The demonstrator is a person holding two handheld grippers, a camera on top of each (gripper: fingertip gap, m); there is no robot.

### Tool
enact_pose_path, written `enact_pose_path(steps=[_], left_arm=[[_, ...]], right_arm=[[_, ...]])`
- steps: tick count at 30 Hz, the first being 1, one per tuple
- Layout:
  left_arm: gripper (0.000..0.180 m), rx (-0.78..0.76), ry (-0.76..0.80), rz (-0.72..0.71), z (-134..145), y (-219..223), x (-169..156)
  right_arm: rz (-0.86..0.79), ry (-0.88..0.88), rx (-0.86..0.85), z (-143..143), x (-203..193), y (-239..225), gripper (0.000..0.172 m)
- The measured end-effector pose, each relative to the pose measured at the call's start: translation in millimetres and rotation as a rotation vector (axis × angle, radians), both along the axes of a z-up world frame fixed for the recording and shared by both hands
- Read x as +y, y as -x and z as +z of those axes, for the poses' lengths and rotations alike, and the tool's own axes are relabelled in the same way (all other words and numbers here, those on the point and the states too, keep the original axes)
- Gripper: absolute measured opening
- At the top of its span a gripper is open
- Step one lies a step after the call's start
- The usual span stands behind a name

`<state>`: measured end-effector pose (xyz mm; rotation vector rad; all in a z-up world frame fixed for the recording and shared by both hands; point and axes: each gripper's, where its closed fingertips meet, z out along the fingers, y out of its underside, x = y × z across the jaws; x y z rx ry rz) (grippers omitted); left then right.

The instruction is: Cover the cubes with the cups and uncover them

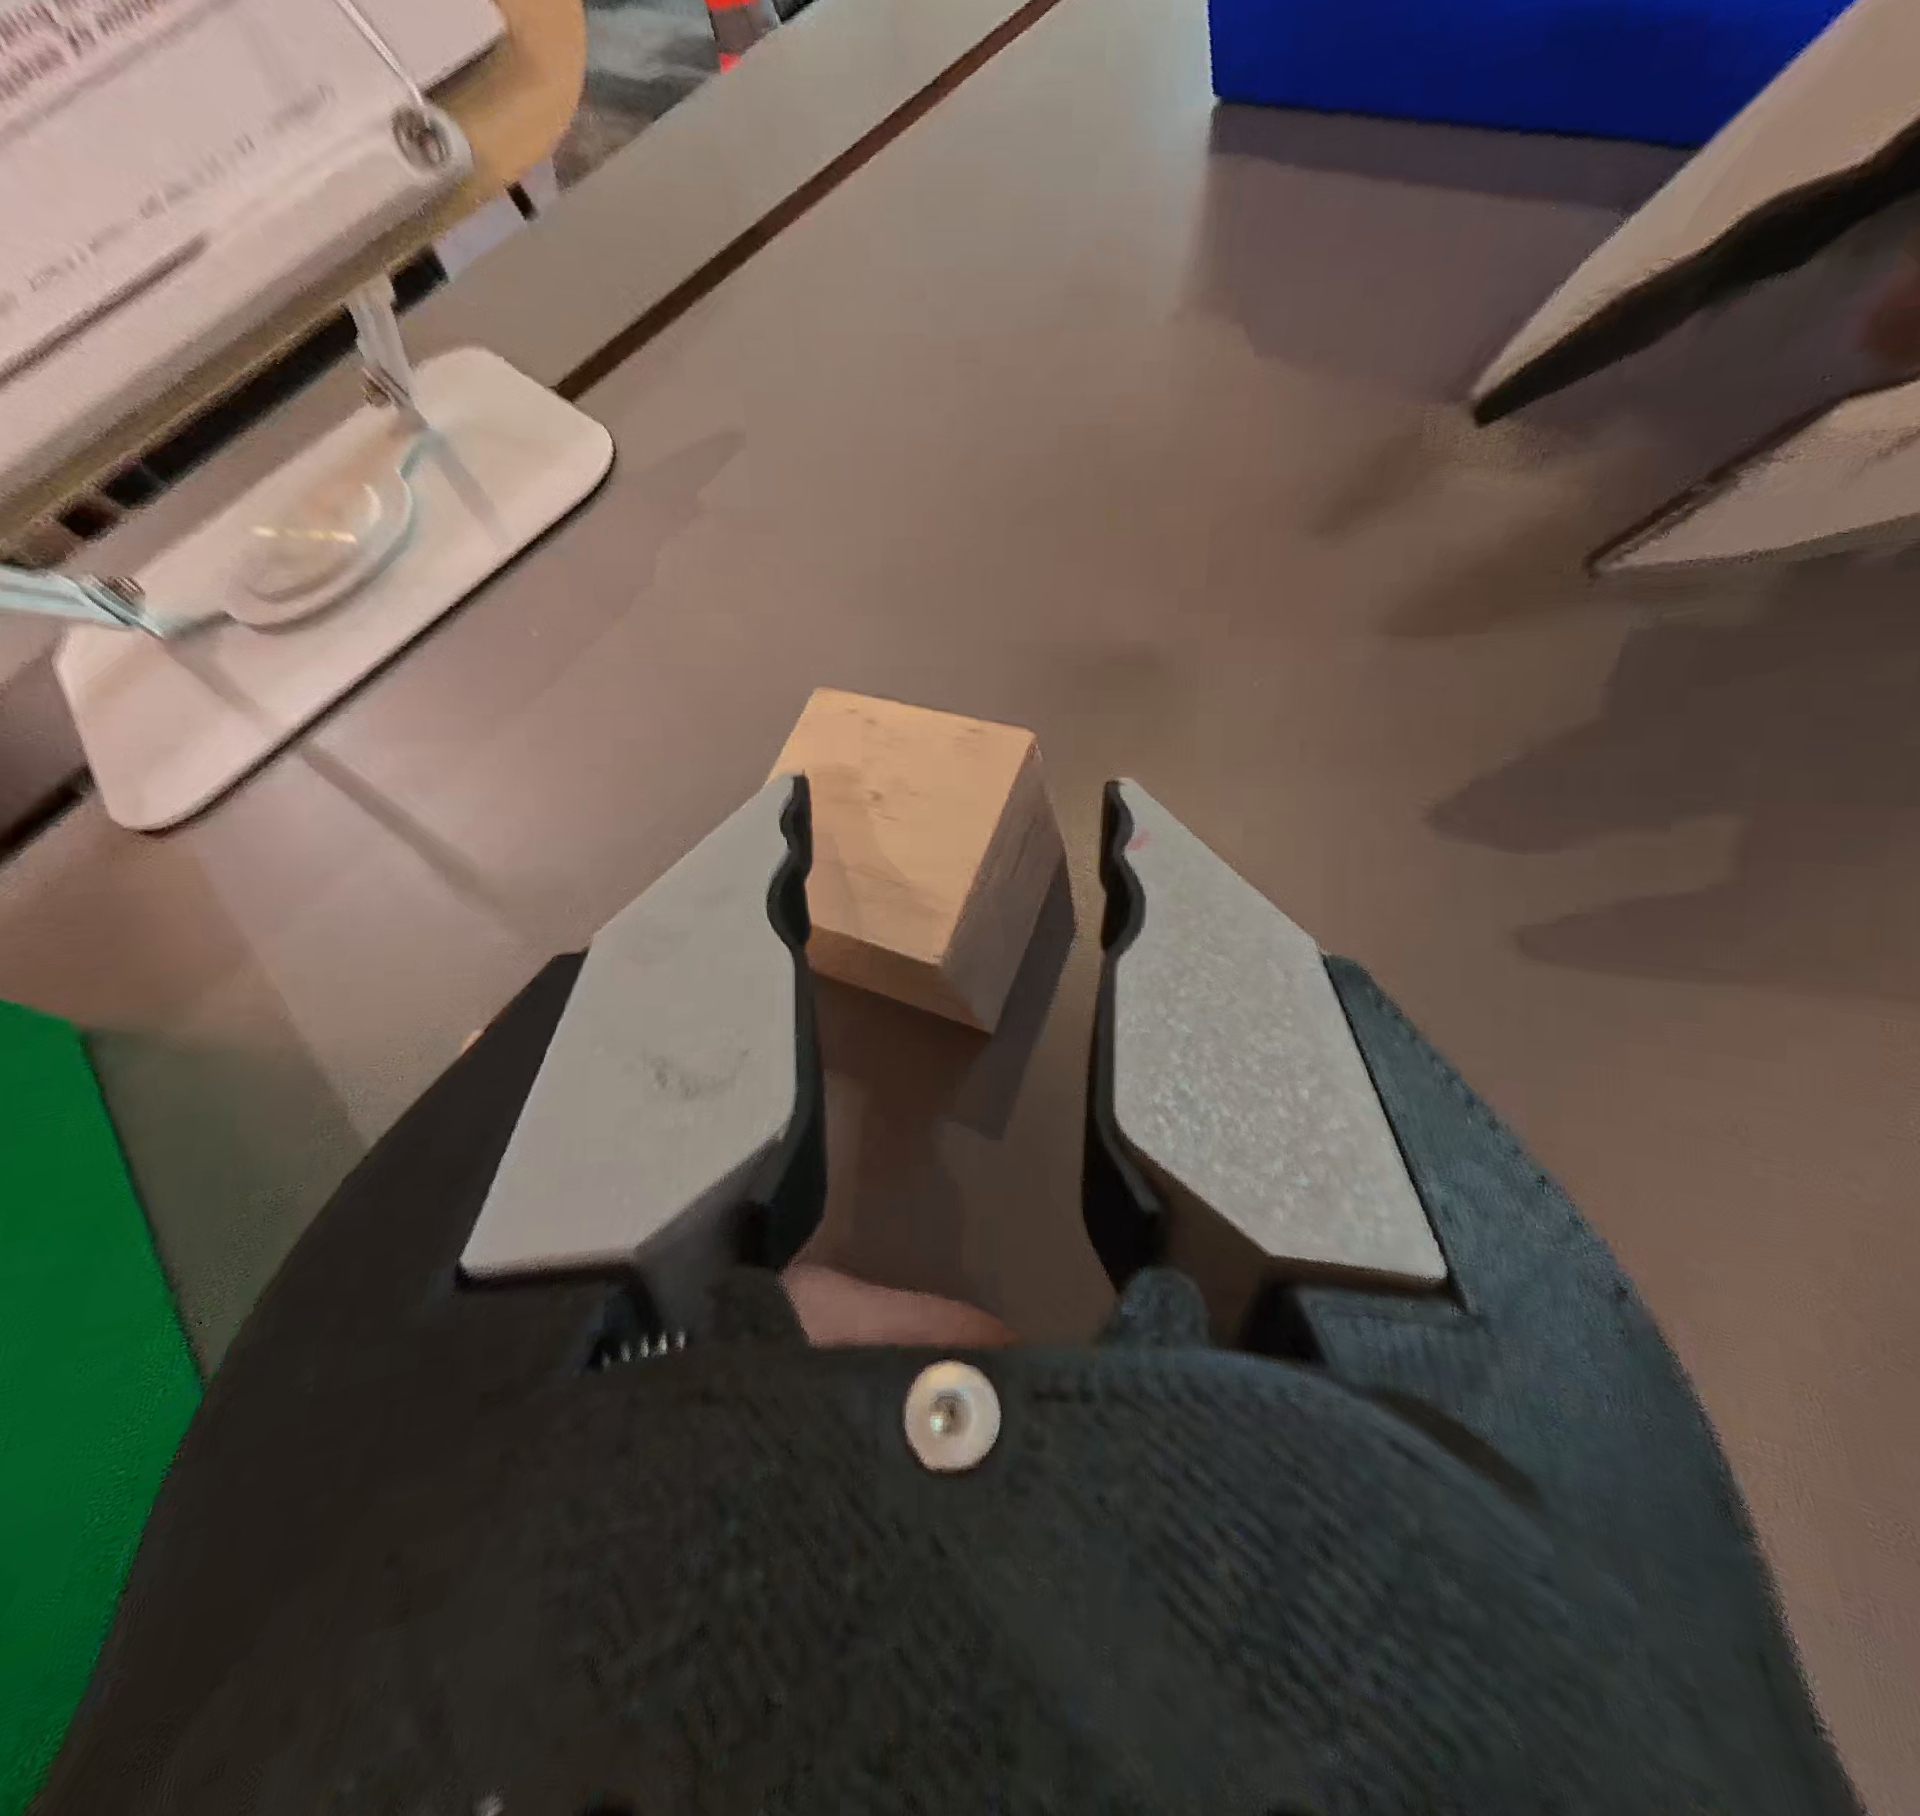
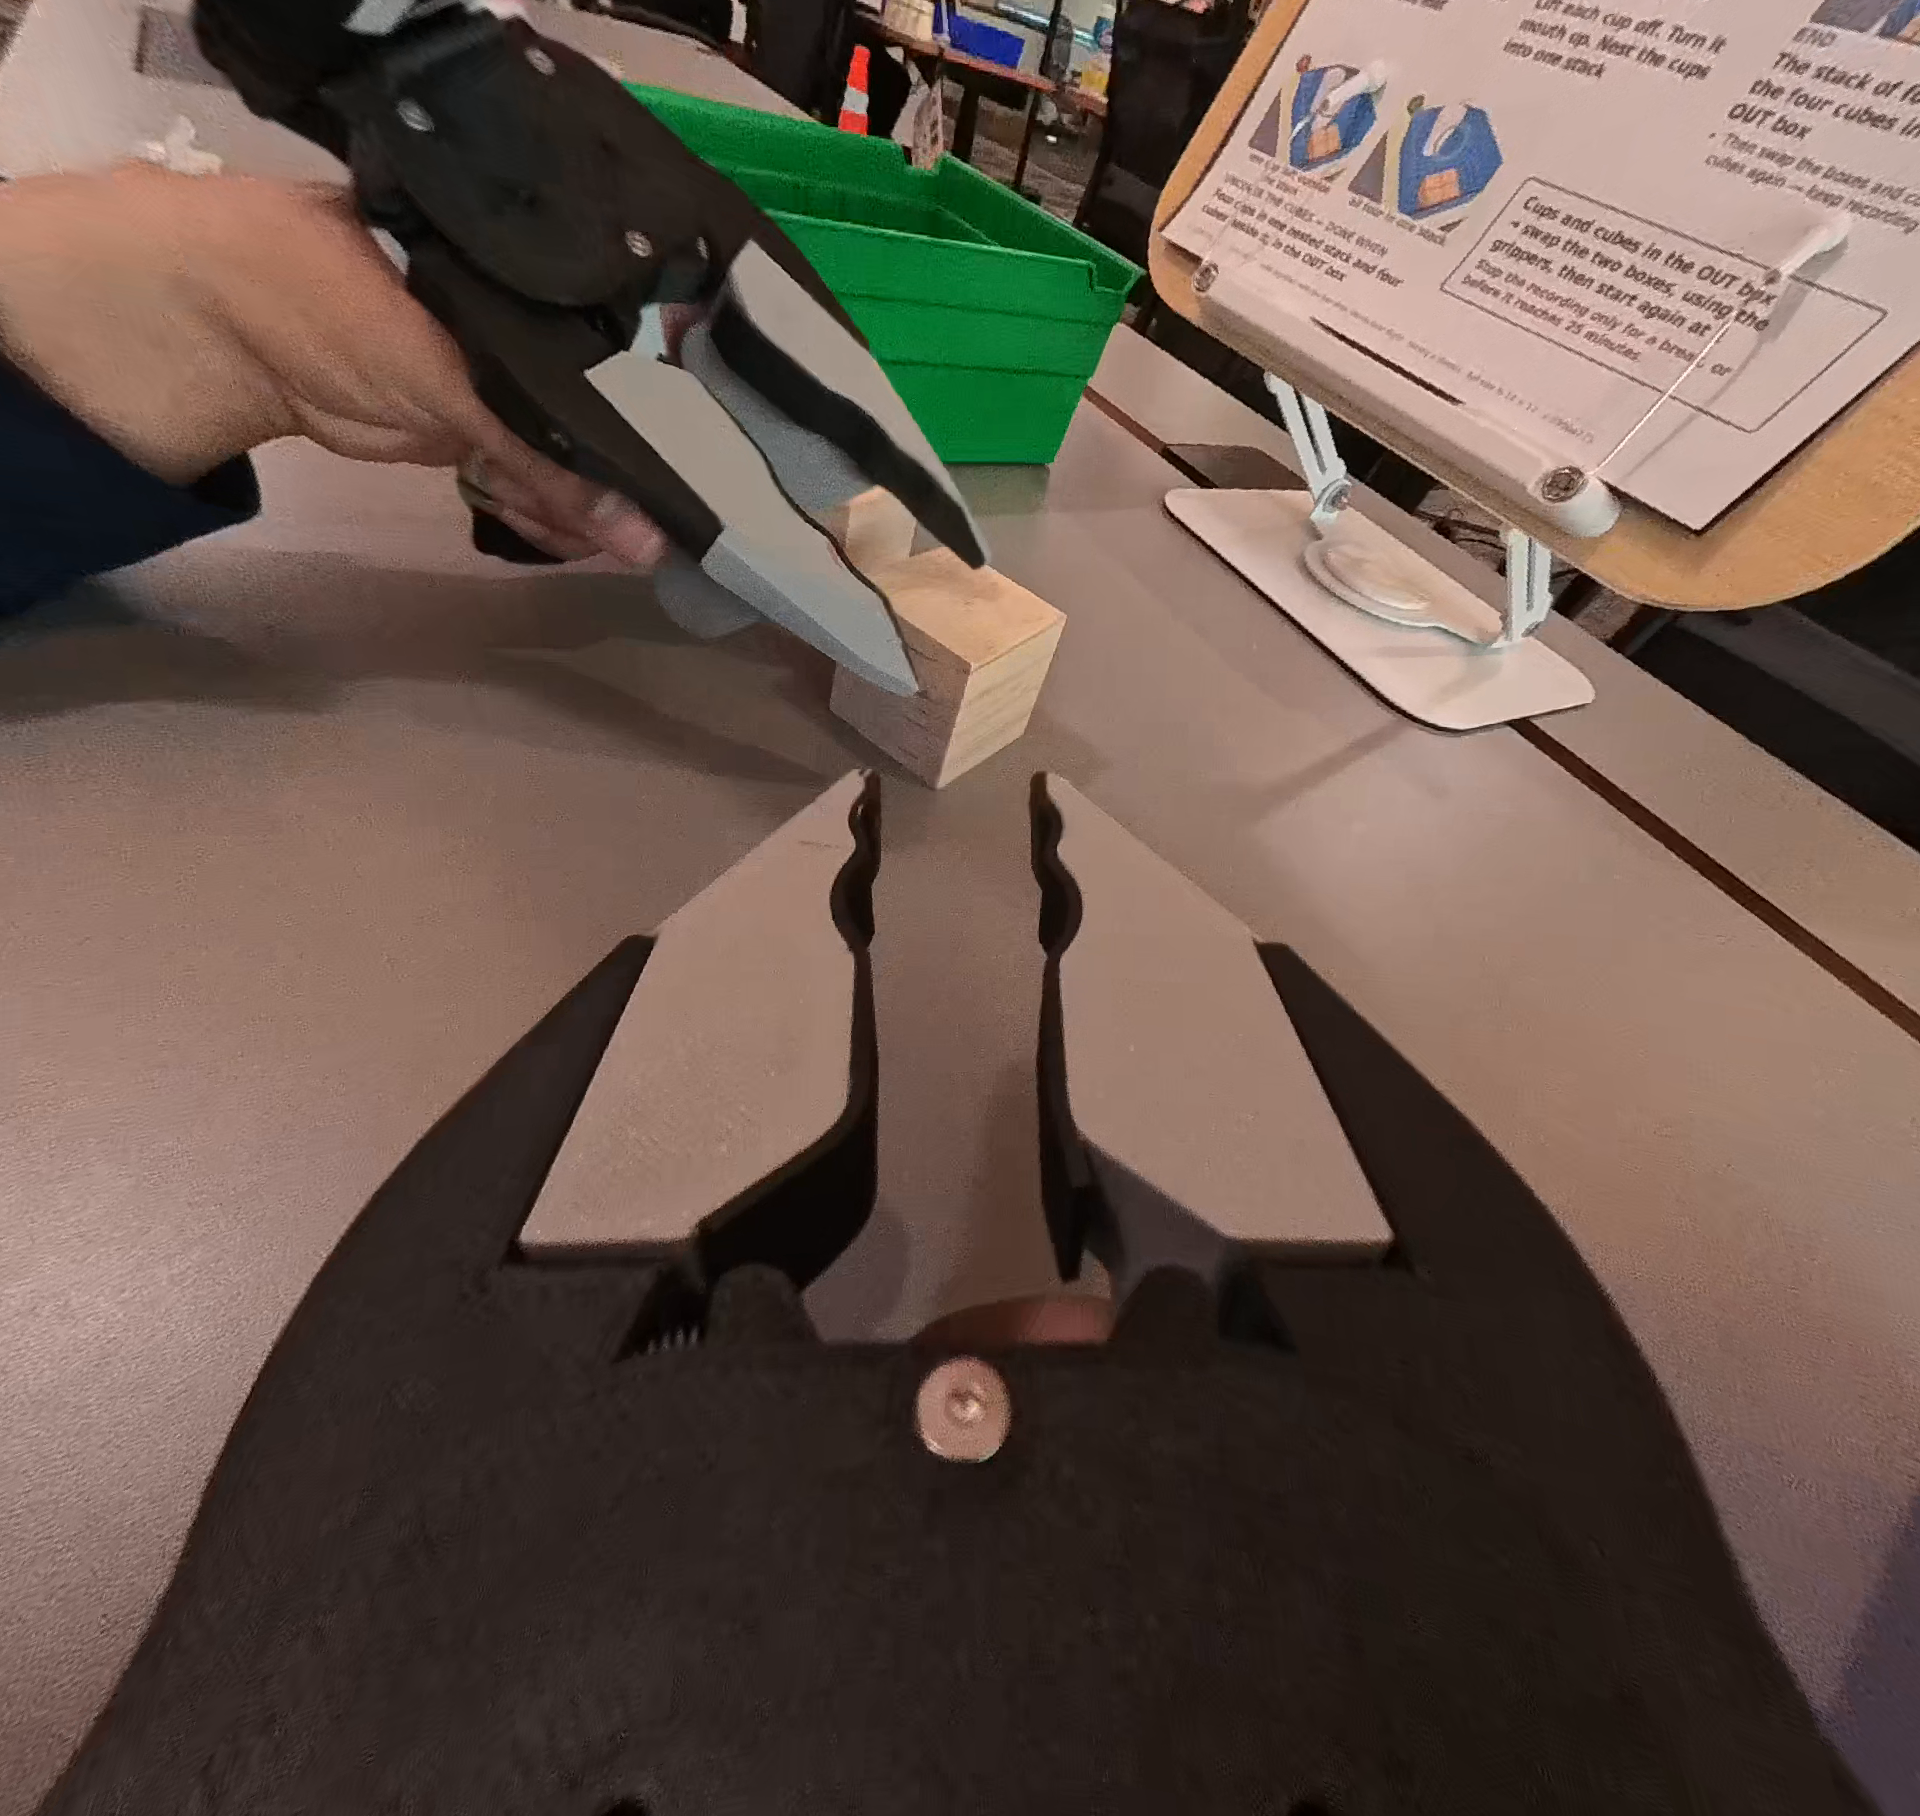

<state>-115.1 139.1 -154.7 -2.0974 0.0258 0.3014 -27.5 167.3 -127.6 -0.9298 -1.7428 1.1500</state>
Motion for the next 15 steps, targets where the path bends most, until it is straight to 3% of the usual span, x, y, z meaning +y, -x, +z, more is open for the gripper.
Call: enact_pose_path(steps=[3, 8, 11, 15], left_arm=[[0.052, -0.086, 0.003, 0.045, -0.9, 6.6, -2.1], [0.058, 0.058, -0.110, 0.122, 21.2, 22.2, 1.1], [0.059, -0.052, -0.058, 0.074, 4.2, 12.3, 6.5], [0.061, -0.036, -0.025, 0.084, -8.4, 17.2, 9.0]], right_arm=[[0.021, 0.043, 0.025, 7.7, -1.5, -0.1, 0.024], [0.026, 0.096, -0.003, 4.7, -0.5, 7.1, 0.023], [0.036, 0.102, -0.016, 2.6, -4.0, 9.7, 0.024], [0.046, 0.111, -0.012, 3.8, -6.2, 10.3, 0.024]])
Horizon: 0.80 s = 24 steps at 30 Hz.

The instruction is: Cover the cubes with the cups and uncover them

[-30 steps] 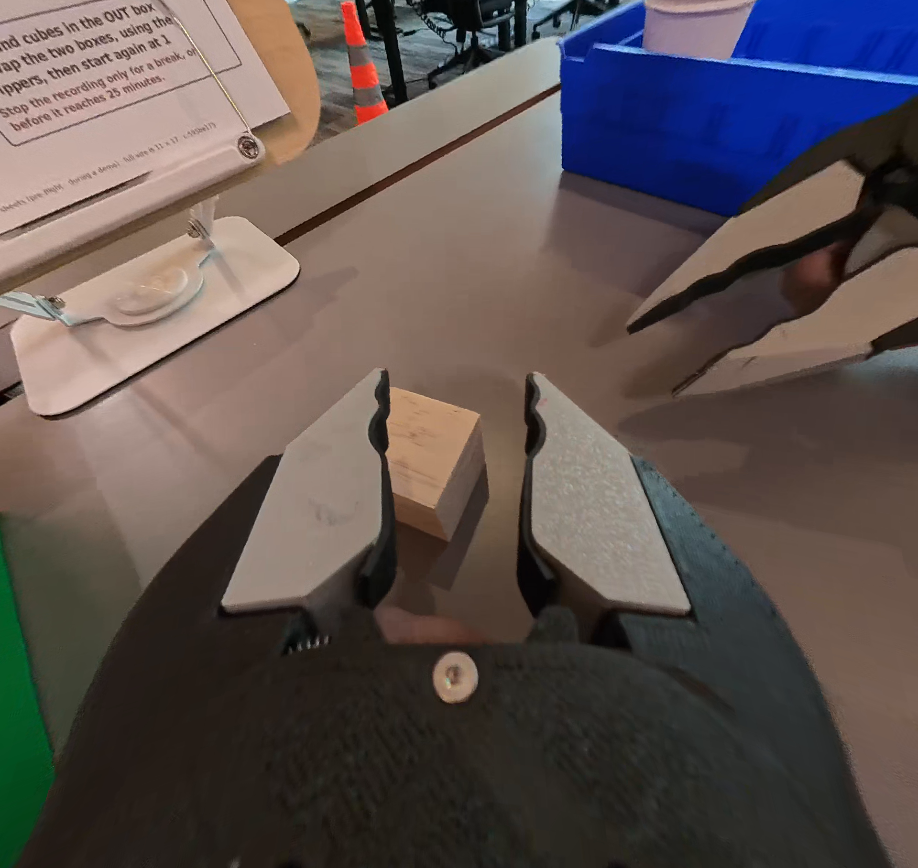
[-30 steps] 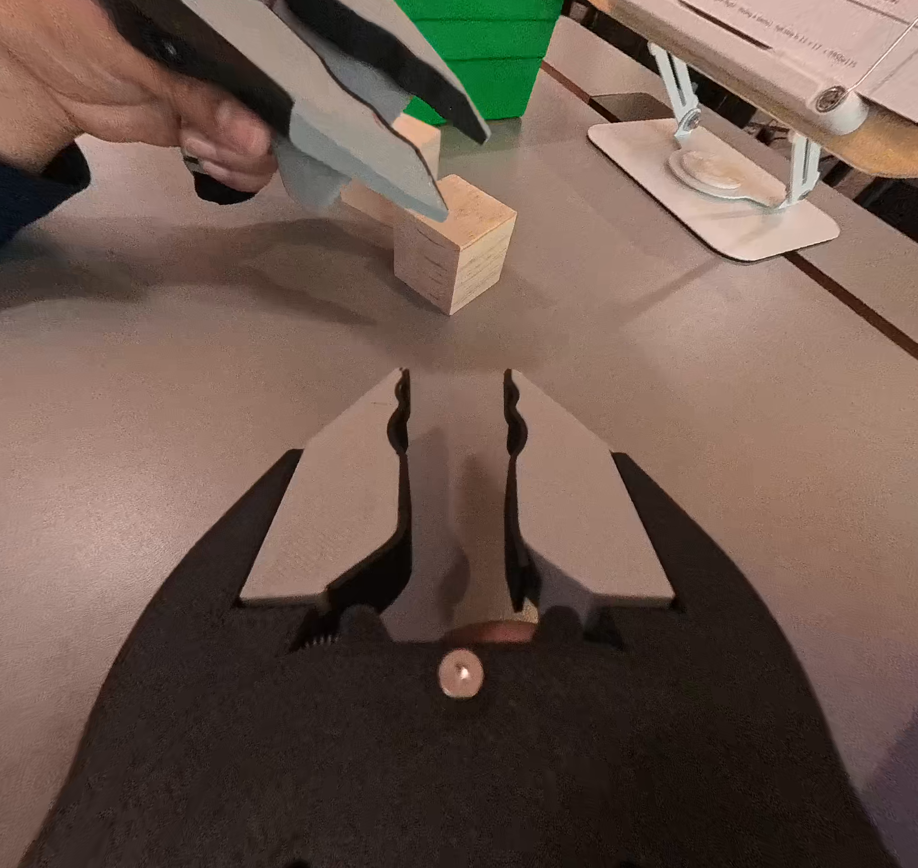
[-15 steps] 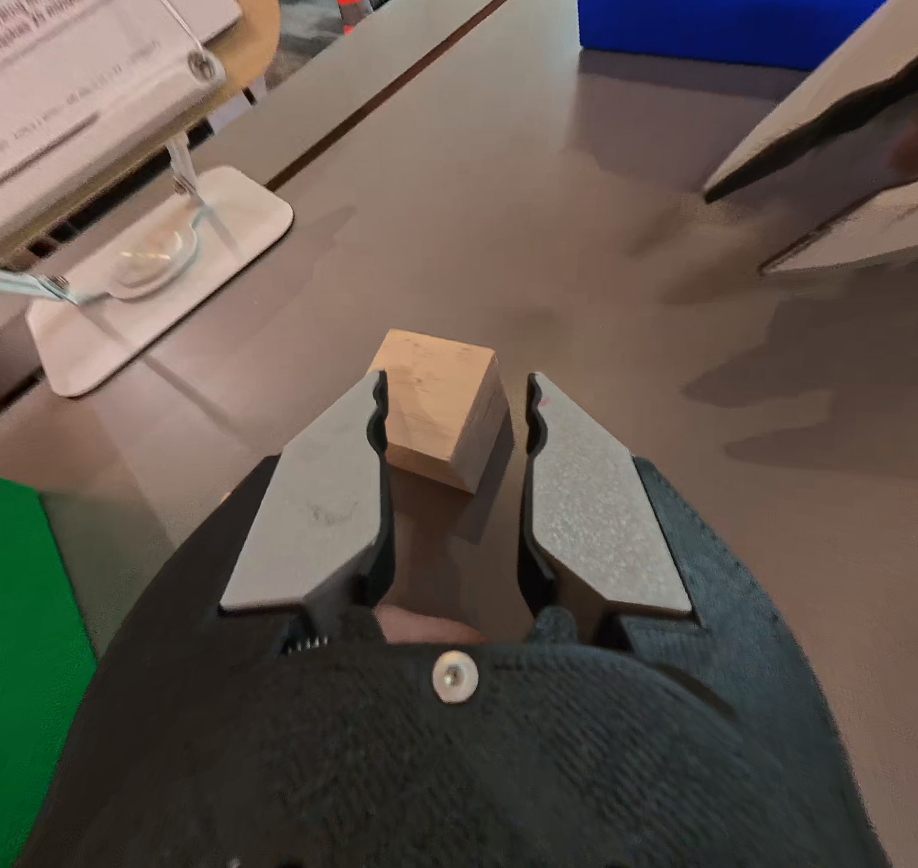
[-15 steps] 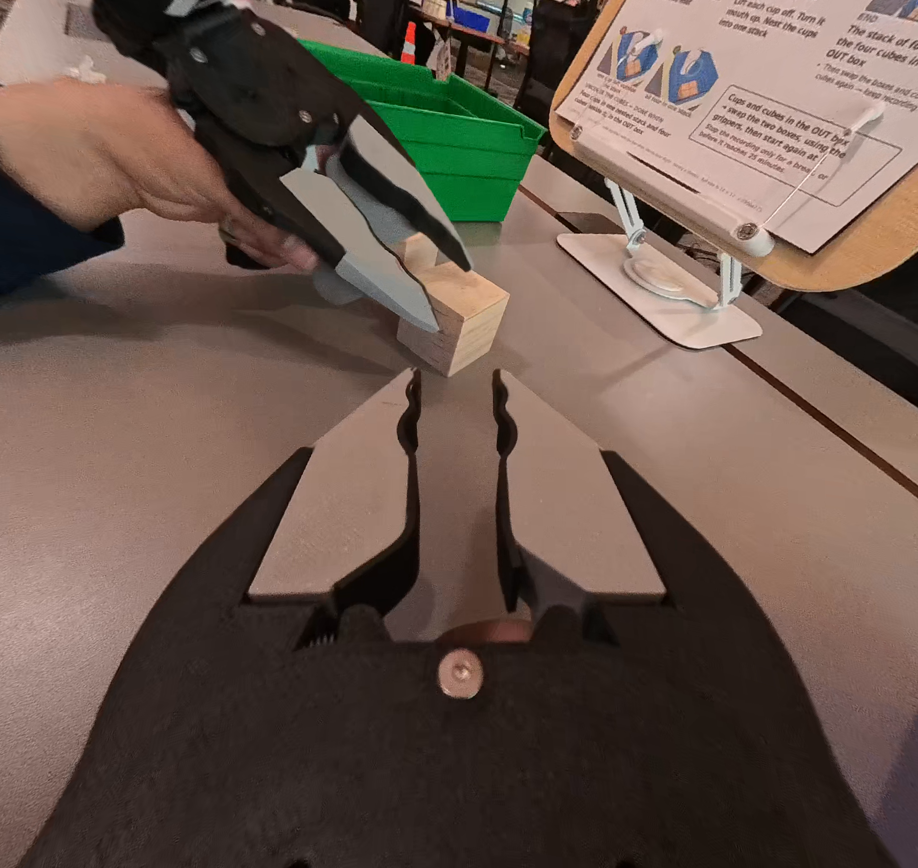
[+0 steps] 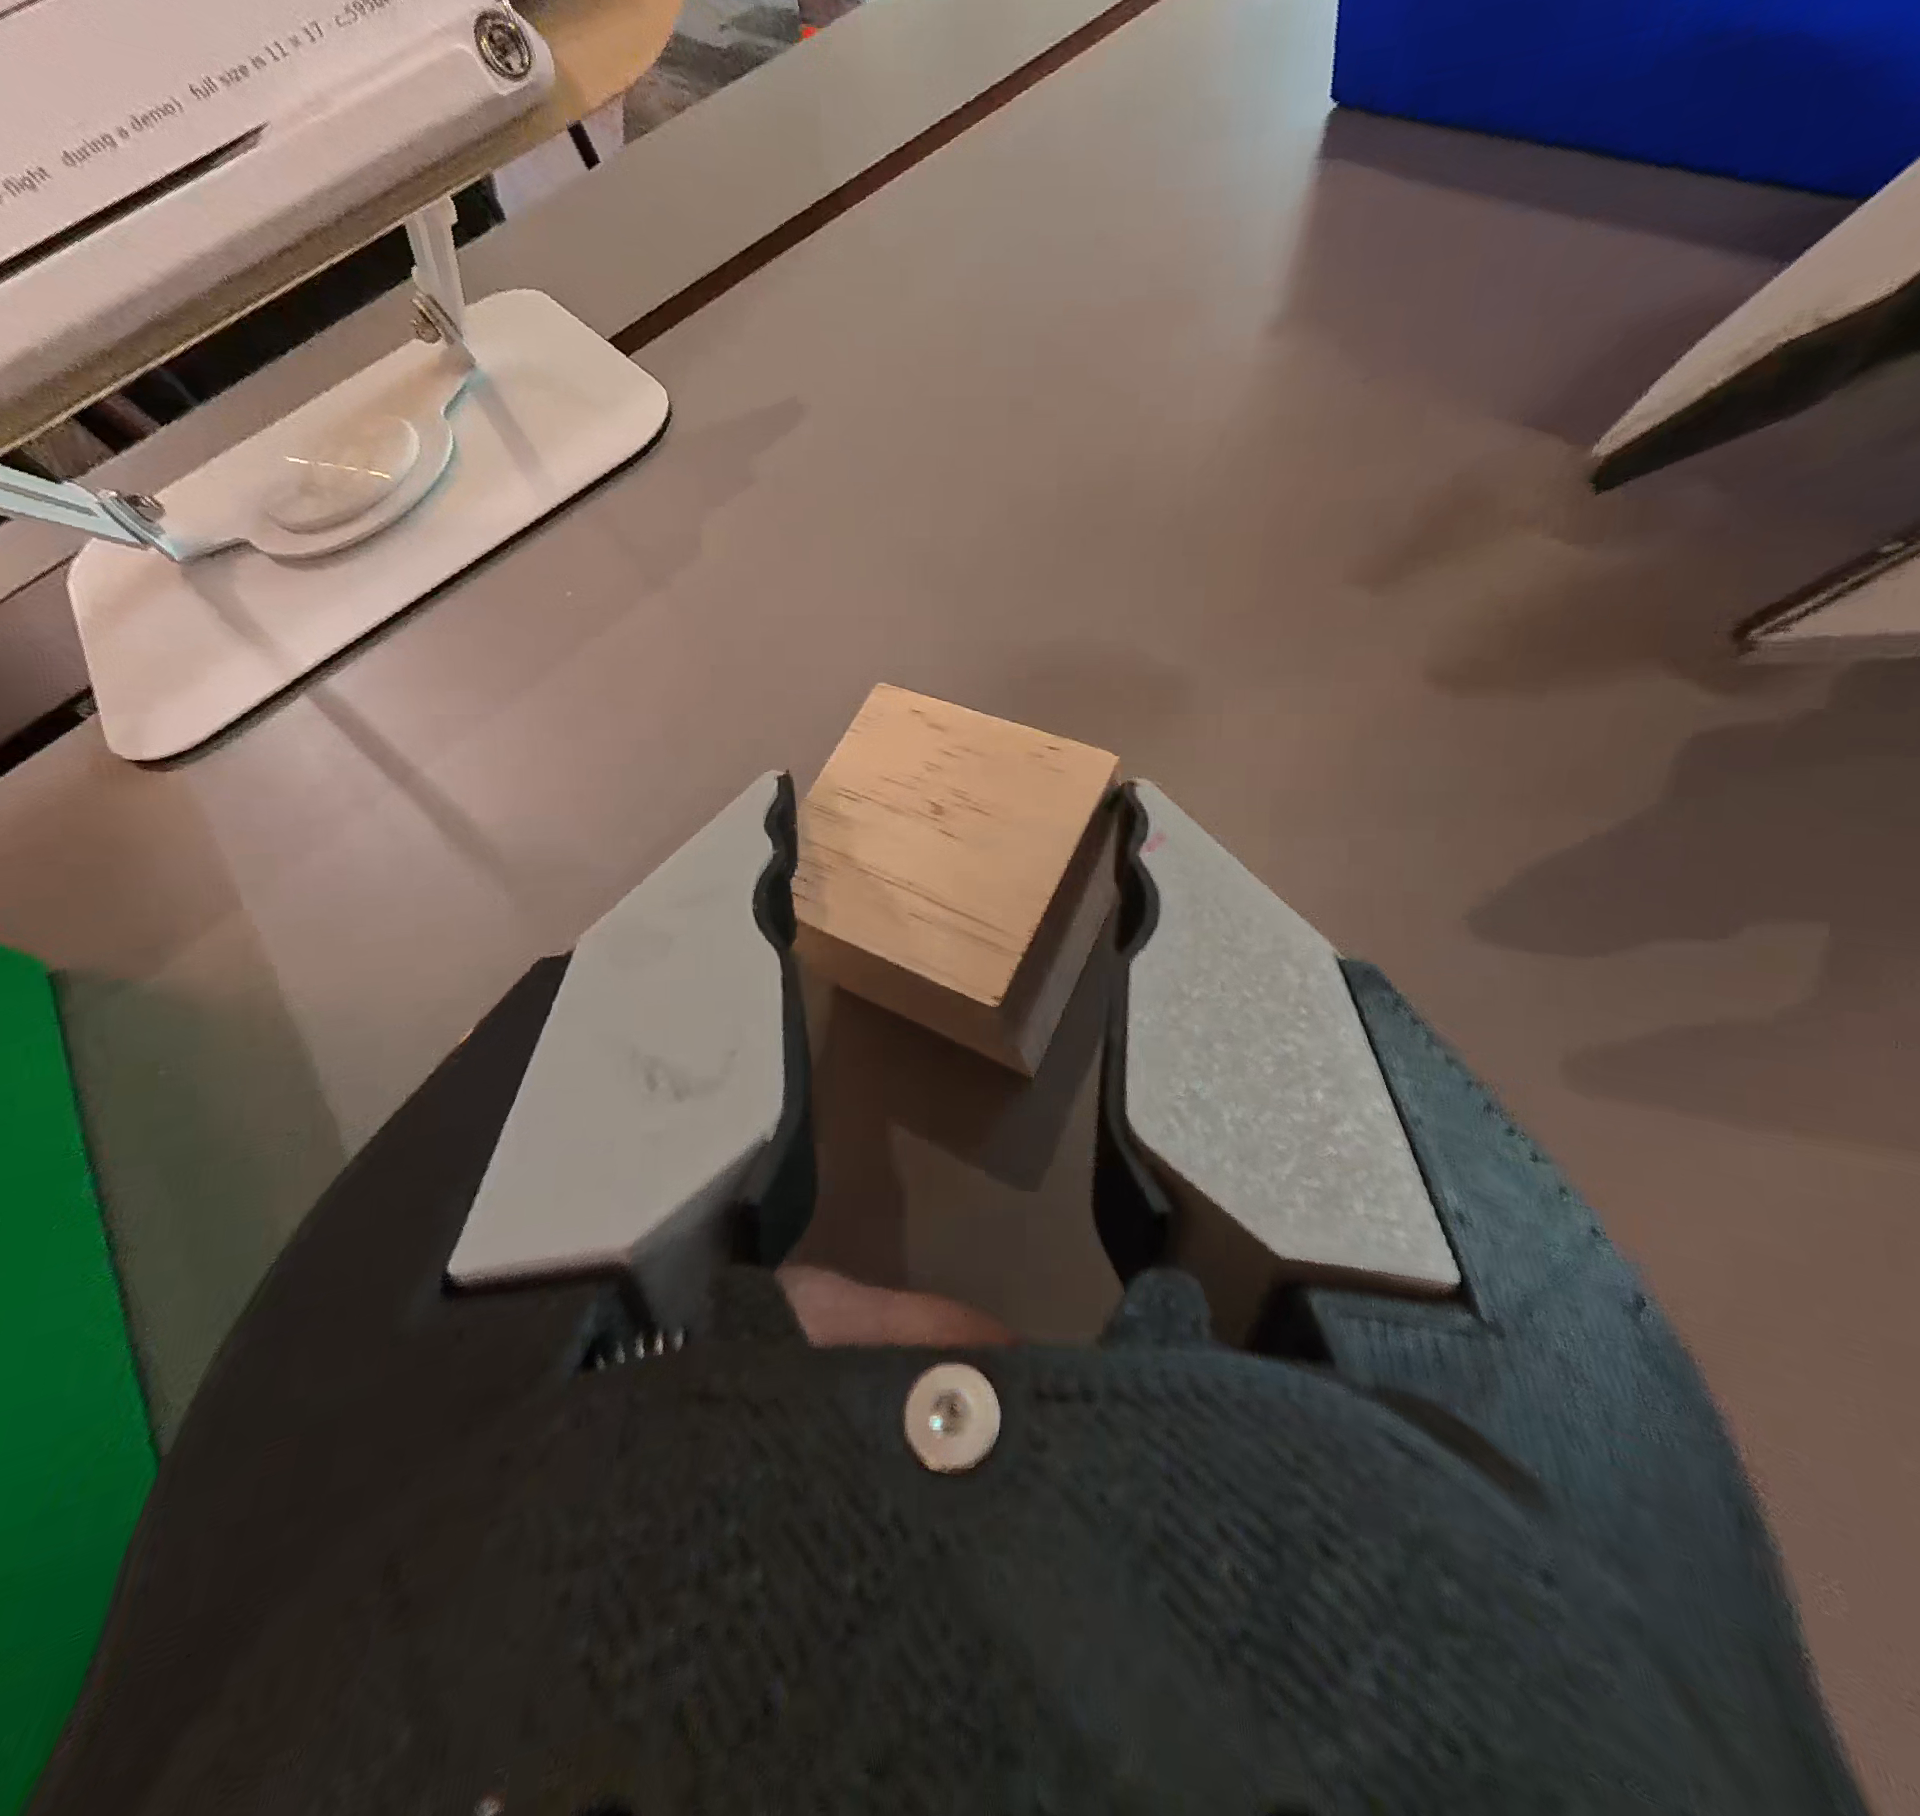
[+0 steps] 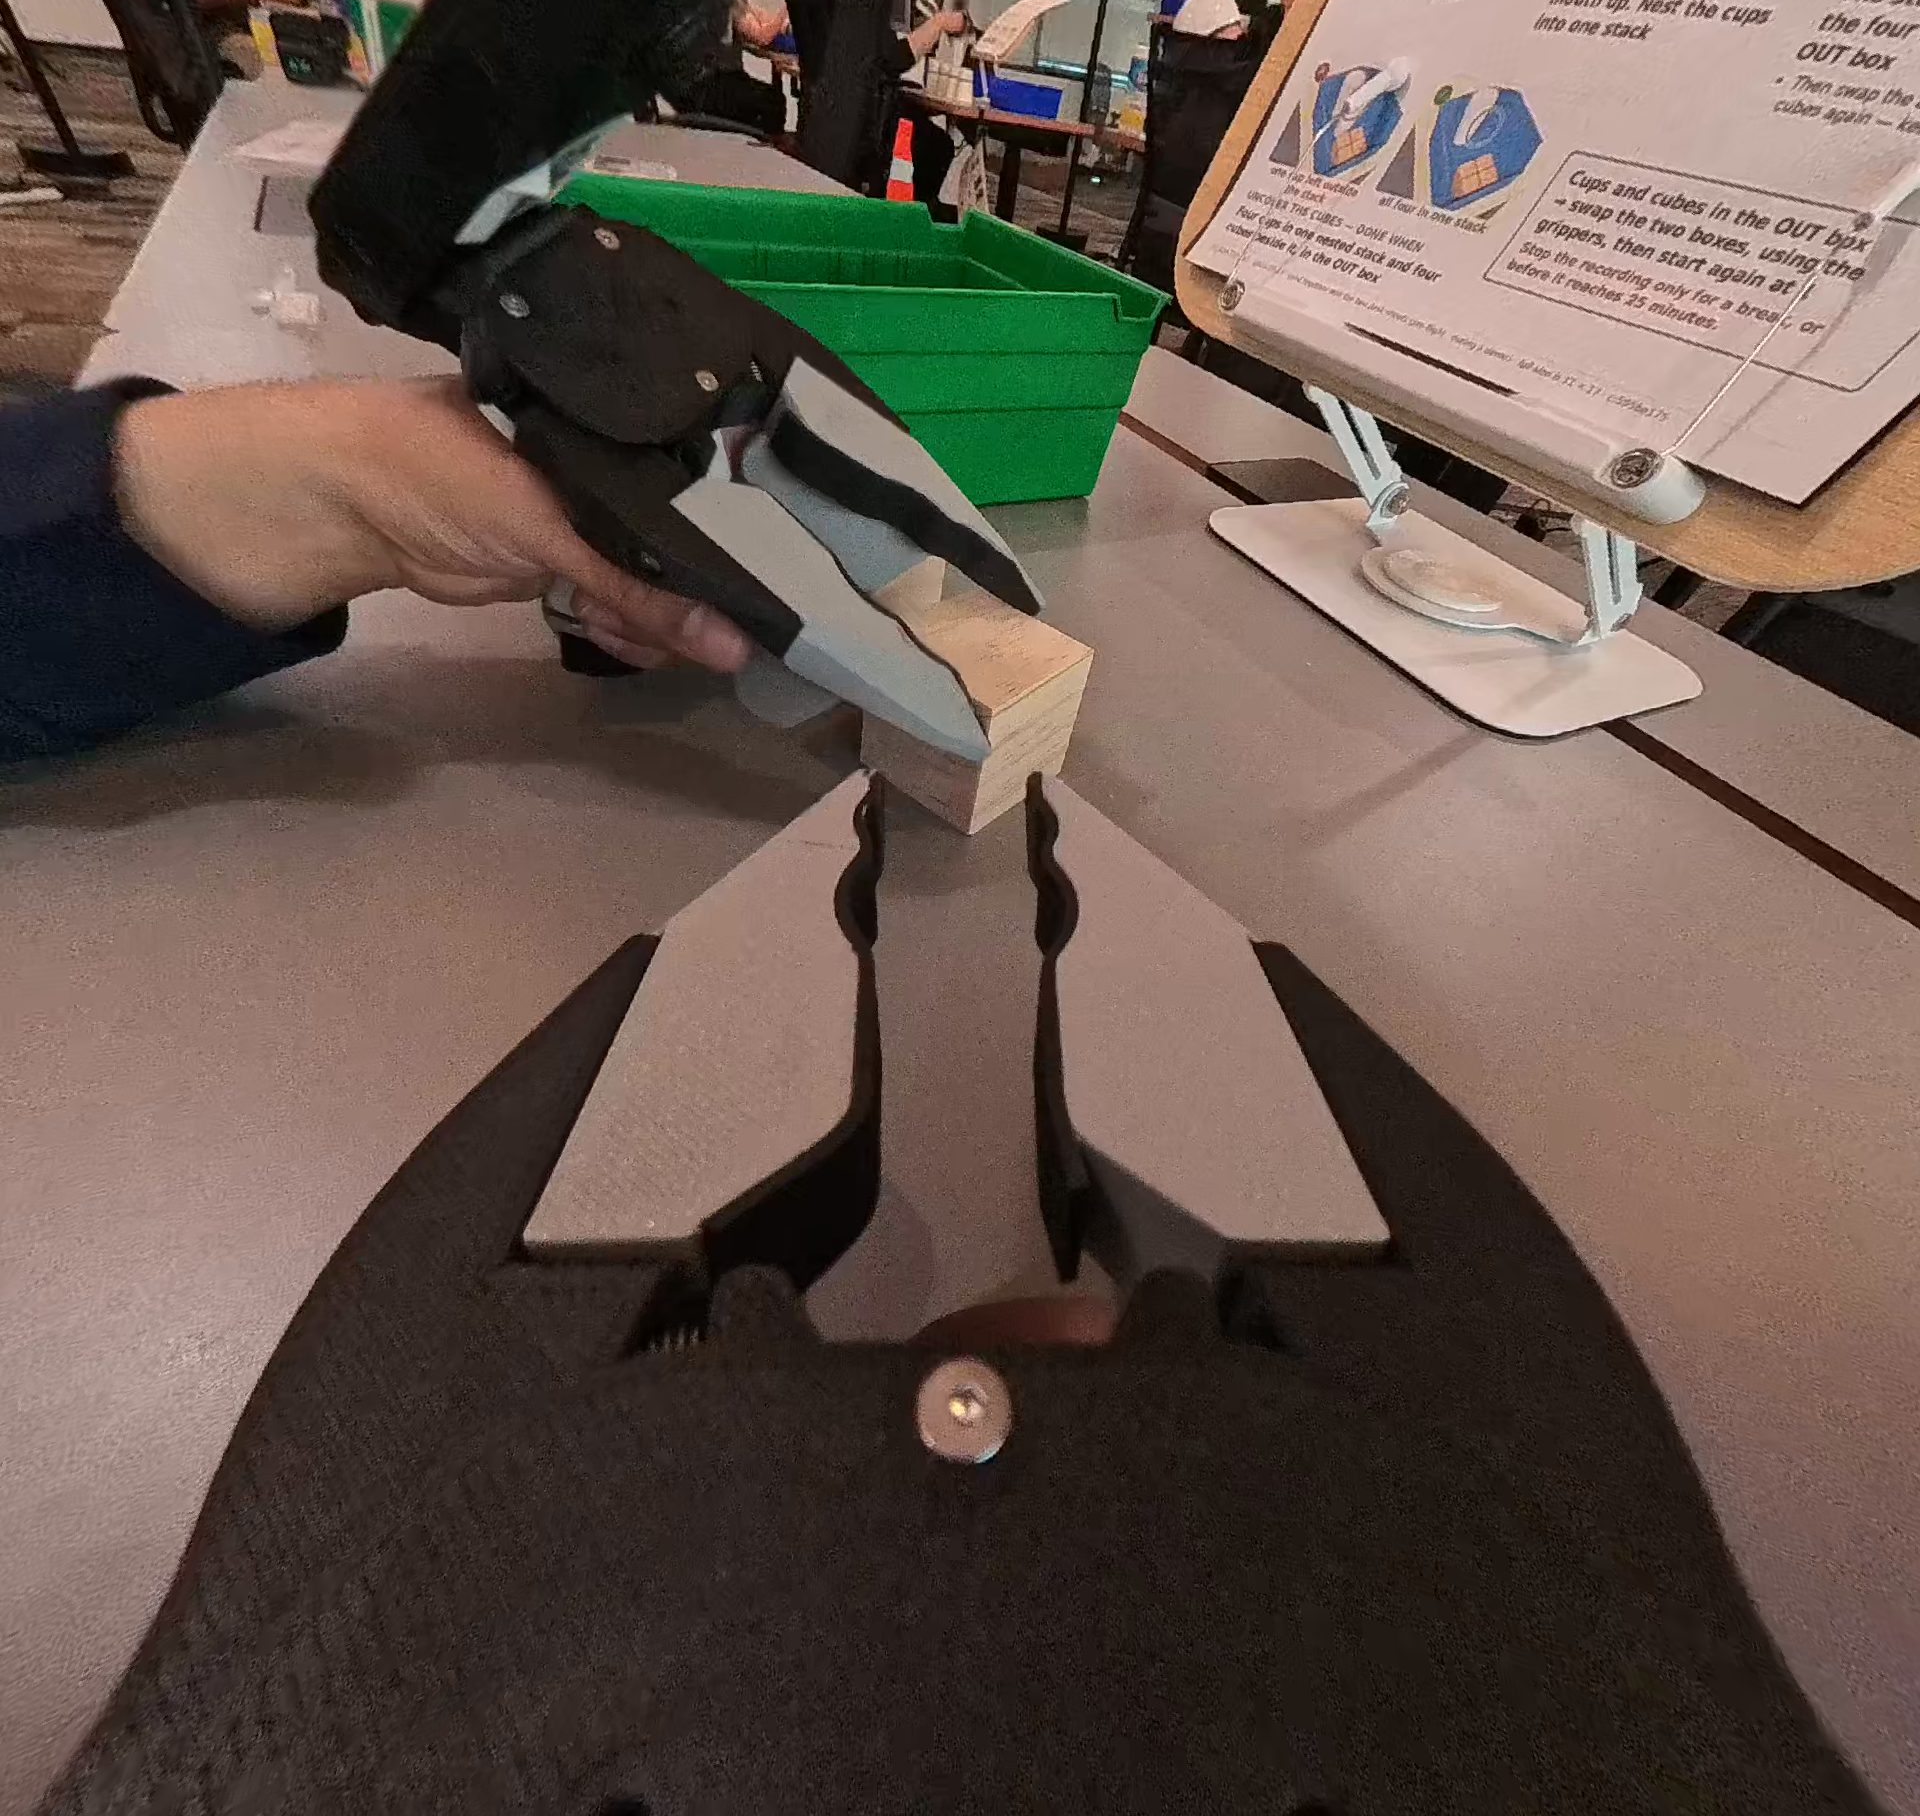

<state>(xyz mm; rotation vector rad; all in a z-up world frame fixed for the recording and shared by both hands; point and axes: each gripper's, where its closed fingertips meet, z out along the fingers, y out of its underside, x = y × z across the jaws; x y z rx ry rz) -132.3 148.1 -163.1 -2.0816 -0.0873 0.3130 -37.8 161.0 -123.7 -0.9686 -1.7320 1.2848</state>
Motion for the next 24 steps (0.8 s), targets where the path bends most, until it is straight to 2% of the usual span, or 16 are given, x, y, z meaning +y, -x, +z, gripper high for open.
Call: enact_pose_path(steps=[9, 12, 14, 24], left_arm=[[0.089, 0.068, 0.048, 0.014, -9.3, -3.0, 8.7], [0.084, 0.106, 0.063, 0.041, -10.3, 0.1, 8.4], [0.067, 0.138, 0.056, 0.078, -7.7, 6.4, 6.8], [0.066, 0.142, 0.087, 0.043, -8.0, 2.7, 4.1]], right_arm=[[0.012, 0.077, -0.023, 1.3, -1.8, 5.3, 0.024], [0.012, 0.091, -0.024, 1.8, -1.5, 5.7, 0.024], [0.012, 0.099, -0.027, 1.8, -1.1, 5.9, 0.024], [-0.001, 0.114, -0.024, 2.8, 1.9, 6.7, 0.024]])
